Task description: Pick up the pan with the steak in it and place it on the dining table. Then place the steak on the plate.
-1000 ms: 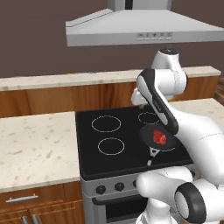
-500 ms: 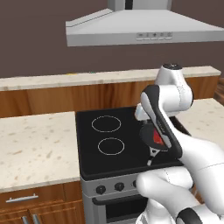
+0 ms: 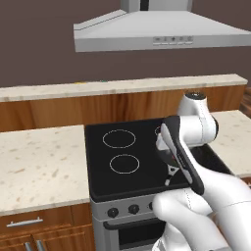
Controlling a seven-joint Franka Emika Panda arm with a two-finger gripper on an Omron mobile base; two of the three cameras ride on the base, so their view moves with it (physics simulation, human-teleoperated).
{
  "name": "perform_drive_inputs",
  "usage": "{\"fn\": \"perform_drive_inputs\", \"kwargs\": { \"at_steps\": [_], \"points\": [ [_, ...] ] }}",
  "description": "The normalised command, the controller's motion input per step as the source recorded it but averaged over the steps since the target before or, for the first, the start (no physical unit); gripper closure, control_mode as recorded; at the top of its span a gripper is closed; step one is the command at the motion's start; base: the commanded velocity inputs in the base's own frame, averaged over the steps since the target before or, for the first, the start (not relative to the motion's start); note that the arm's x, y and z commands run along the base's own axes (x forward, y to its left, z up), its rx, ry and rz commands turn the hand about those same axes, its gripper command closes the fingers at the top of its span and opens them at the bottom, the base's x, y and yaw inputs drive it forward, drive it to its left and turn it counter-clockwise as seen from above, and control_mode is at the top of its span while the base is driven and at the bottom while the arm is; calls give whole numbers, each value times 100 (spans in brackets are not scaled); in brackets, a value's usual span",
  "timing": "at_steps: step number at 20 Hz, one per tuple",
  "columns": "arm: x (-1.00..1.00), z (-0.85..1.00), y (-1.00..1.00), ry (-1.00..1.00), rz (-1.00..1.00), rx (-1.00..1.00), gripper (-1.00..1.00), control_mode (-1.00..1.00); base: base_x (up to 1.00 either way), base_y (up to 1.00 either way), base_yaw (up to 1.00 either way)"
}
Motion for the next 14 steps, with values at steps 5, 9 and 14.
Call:
{"fn": "perform_drive_inputs", "kwargs": {
  "at_steps": [5,9,14],
  "points": [
    [5,-57,-23,-2,-9,-1,-100,-100,0,0,0],
    [8,-55,-15,-5,-13,0,-100,-100,0,0,0],
    [13,-48,-4,-7,-12,0,-100,-100,0,0,0]
  ]
}}
